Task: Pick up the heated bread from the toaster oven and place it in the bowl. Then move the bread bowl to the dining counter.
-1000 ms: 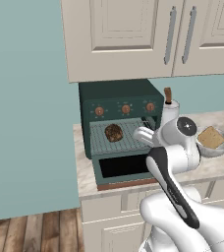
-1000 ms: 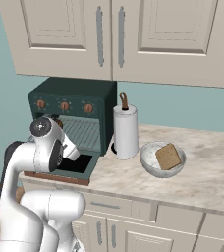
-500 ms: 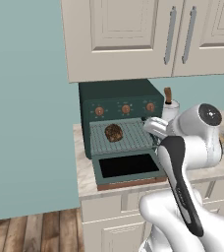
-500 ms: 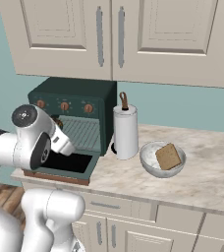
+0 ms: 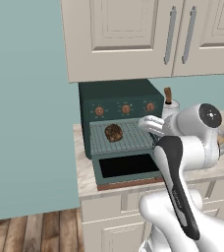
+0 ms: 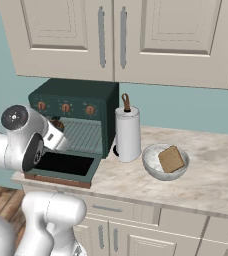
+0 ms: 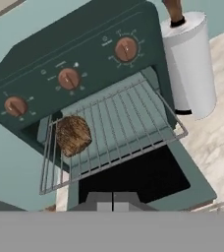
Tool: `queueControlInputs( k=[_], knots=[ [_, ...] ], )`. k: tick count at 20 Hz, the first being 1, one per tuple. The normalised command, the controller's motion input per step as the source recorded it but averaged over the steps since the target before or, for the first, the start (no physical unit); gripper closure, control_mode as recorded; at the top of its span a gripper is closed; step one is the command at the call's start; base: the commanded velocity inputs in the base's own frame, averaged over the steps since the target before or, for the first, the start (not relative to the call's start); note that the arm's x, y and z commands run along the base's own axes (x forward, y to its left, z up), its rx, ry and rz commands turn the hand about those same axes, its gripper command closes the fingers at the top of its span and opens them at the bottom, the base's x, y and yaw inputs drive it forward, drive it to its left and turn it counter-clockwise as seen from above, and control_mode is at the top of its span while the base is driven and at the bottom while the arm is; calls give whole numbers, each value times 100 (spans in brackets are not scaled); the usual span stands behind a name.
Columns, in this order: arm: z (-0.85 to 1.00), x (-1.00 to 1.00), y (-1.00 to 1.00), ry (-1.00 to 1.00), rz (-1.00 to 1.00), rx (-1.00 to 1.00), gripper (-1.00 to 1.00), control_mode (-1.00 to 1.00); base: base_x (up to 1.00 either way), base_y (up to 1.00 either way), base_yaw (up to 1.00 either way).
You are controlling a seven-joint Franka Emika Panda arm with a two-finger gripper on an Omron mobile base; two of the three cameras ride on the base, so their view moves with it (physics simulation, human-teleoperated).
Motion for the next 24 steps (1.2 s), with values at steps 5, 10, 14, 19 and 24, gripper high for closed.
queueControlInputs(
  k=[5, 10, 14, 19, 24],
  knots=[
    [0, 0, 39, 0, 17, -16, -100, -100, 0, 0, 0],
    [0, 0, 27, 0, 13, -16, -100, -100, 0, 0, 0],
    [0, 0, 26, 0, 7, -13, -100, -100, 0, 0, 0],
    [-2, 20, 31, 2, 4, -11, -100, -100, 0, 0, 0],
    [-6, 17, 8, 6, 3, -1, -100, -100, 0, 0, 0]
  ],
)
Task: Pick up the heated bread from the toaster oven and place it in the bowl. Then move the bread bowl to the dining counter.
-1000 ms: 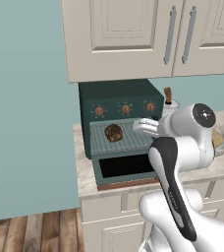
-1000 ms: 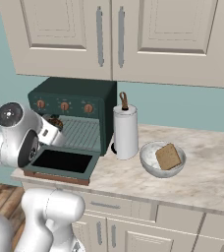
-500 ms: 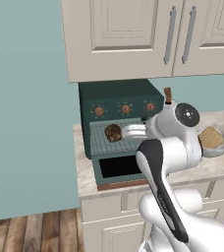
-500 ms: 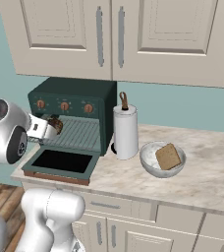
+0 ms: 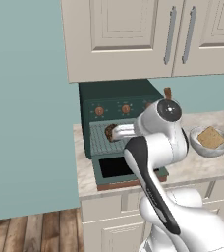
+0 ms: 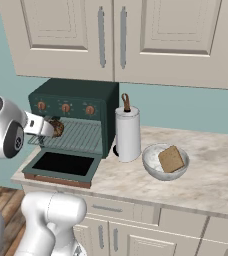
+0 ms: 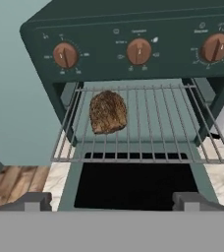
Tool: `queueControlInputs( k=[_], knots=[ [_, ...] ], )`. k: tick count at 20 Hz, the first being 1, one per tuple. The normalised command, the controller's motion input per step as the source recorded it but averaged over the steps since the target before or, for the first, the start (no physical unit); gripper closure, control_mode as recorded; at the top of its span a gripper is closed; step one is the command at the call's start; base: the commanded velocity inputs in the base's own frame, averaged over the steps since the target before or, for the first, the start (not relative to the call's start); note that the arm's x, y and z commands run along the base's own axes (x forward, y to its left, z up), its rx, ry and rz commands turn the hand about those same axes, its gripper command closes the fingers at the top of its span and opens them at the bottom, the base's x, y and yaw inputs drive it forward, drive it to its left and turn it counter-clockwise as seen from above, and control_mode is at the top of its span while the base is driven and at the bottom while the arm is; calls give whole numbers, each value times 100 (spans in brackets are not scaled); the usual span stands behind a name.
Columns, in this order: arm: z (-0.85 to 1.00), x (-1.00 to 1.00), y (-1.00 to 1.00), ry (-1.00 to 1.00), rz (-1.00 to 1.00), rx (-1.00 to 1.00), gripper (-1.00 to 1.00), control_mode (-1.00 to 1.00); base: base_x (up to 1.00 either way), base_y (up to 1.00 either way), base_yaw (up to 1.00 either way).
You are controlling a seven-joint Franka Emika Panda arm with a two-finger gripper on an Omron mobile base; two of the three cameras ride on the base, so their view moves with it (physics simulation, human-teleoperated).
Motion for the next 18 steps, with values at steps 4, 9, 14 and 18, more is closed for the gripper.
queueControlInputs(
  k=[4, 9, 14, 18],
  knots=[
    [0, 4, 3, 1, 2, 0, -100, -100, 0, 0, 0],
    [0, 0, 0, 0, 0, 0, -100, -100, 0, 0, 0],
    [0, 0, 0, 0, 0, 0, -100, -100, 0, 0, 0],
    [0, 8, 0, 0, 0, 0, -100, -100, 0, 0, 0]
  ],
)
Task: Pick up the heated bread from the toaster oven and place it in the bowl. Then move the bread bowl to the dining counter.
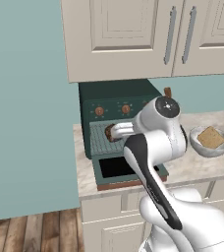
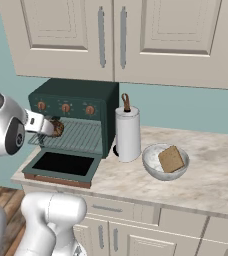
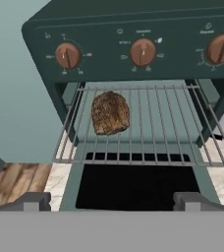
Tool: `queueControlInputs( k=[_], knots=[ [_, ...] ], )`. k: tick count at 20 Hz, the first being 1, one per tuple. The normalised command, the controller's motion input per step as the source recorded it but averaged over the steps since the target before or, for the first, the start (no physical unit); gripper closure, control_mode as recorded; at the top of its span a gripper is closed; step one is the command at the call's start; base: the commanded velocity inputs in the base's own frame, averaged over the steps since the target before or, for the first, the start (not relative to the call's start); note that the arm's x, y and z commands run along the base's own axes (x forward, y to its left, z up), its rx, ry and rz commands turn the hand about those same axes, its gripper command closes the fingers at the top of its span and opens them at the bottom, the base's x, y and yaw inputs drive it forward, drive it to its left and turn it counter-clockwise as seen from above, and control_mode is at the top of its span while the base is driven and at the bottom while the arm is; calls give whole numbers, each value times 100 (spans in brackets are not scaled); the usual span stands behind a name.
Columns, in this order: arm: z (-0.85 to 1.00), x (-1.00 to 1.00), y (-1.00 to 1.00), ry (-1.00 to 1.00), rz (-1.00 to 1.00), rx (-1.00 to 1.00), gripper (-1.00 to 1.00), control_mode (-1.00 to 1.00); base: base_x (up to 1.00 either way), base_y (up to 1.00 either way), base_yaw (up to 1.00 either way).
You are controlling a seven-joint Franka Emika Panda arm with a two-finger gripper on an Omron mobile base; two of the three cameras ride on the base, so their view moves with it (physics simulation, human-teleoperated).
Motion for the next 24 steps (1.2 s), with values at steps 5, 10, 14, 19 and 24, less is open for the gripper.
queueControlInputs(
  k=[5, 10, 14, 19, 24],
  knots=[
    [-2, 26, 0, 0, 0, 0, -100, -100, 0, 0, 0],
    [-9, 35, 1, 0, 0, 0, -100, -100, 0, 0, 0],
    [-8, 33, 4, -1, 0, 0, -100, -100, 0, 0, 0],
    [-23, 26, 7, -1, 0, 0, -100, -100, 0, 0, 0],
    [-27, 28, 2, -1, 0, 0, -100, -100, 0, 0, 0]
  ],
)
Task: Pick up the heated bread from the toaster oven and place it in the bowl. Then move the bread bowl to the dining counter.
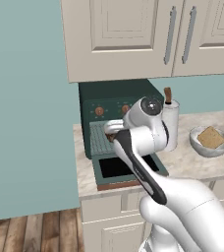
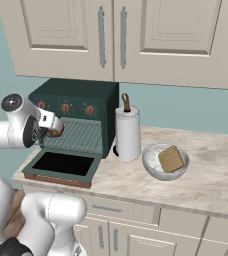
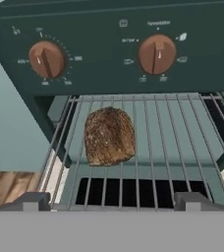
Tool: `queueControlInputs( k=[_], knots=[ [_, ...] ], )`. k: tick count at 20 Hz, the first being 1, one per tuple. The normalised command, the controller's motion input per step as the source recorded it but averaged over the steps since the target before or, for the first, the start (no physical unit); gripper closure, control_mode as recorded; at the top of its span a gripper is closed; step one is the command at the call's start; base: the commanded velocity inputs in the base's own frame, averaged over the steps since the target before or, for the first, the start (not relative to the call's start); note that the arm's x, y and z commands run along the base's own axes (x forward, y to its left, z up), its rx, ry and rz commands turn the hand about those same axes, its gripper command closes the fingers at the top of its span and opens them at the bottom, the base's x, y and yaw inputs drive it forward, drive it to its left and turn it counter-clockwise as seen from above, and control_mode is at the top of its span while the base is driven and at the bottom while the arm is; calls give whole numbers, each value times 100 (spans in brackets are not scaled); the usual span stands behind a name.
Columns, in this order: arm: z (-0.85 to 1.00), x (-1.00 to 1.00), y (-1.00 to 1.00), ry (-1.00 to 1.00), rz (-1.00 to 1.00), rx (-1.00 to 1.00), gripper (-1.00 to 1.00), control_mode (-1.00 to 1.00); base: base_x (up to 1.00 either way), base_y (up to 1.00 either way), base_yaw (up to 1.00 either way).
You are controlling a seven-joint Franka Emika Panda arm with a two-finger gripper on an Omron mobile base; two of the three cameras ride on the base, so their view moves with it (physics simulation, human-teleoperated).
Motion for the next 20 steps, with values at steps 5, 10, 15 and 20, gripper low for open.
queueControlInputs(
  k=[5, 10, 15, 20],
  knots=[
    [-19, 38, 3, 0, 0, 0, -100, -100, 0, 0, 0],
    [-13, 25, 15, 0, 0, 0, -100, -100, 0, 0, 0],
    [-10, 28, 12, 0, 0, -1, -100, -100, 0, 0, 0],
    [-15, 29, 0, 0, 0, 0, -100, -100, 0, 0, 0]
  ],
)
